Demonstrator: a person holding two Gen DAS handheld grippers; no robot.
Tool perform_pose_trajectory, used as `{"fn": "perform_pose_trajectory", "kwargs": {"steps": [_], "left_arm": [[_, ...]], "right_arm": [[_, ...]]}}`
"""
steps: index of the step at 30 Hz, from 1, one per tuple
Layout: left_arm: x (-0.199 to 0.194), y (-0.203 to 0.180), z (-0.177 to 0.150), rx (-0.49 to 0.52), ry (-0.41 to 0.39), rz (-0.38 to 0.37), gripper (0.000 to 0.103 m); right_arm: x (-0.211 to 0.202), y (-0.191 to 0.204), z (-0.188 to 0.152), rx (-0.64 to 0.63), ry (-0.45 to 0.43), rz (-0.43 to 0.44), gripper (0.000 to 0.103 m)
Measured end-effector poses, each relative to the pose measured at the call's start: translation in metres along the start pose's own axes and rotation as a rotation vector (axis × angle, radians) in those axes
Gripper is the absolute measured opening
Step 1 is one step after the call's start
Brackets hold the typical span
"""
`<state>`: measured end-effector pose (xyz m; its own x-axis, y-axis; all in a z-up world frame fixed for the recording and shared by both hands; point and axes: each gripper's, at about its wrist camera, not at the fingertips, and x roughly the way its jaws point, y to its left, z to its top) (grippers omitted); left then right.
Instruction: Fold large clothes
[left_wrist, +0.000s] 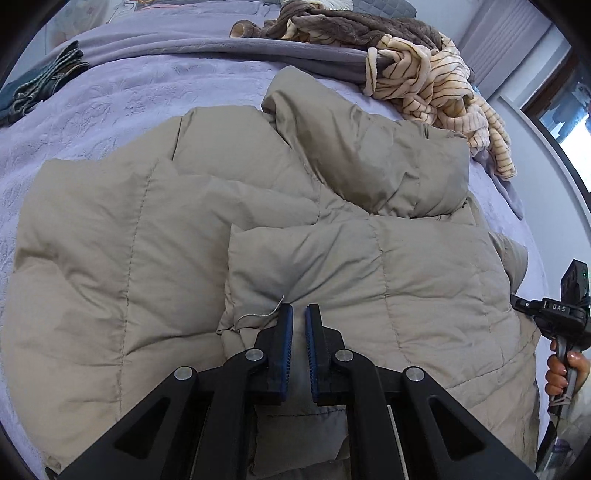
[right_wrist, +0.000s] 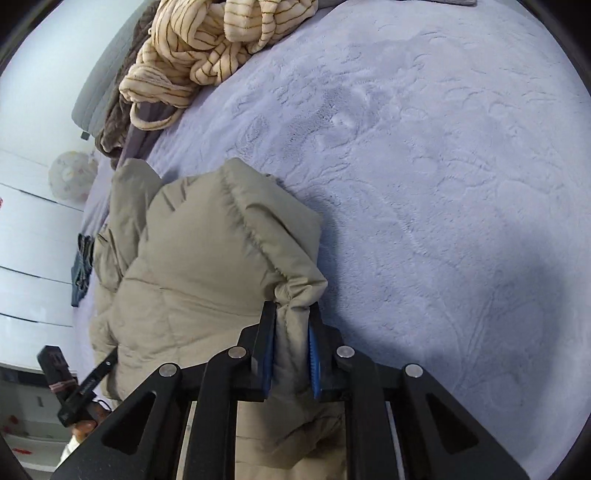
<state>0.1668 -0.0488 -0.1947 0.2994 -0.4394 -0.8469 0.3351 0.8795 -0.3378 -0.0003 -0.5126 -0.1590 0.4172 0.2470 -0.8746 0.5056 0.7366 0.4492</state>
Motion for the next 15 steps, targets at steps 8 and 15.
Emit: {"fn": "perform_pose_trajectory", "kwargs": {"steps": [8, 15], "left_arm": [[-0.018, -0.006, -0.003, -0.005, -0.023, 0.047, 0.012], [-0.043, -0.001, -0.019, -0.003, -0.018, 0.108, 0.012]], "right_arm": [[-0.018, 0.025, -0.018, -0.152, -0.085, -0.159, 0.026], [-0.052, 0.03, -0.051, -0.213, -0.109, -0.247, 0.028]]}}
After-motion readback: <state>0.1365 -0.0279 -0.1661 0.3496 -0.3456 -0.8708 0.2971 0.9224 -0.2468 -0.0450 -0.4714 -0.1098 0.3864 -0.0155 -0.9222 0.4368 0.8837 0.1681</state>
